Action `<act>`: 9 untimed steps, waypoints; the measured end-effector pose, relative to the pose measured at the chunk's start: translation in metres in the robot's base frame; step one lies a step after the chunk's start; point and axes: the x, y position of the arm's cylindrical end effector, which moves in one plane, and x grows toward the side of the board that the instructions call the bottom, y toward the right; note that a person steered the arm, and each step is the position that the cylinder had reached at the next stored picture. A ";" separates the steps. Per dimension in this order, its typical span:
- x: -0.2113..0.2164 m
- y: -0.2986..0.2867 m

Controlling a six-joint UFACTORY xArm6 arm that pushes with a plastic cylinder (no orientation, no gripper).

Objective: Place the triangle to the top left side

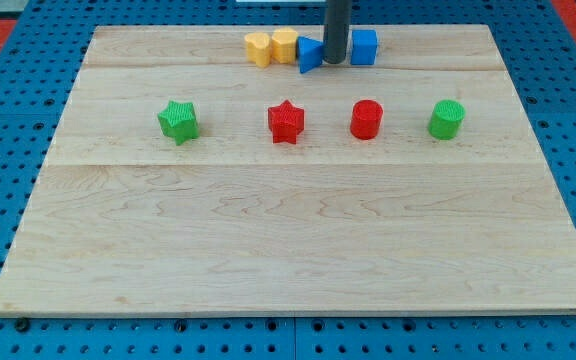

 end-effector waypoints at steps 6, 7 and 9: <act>0.063 -0.072; 0.066 -0.098; 0.076 -0.212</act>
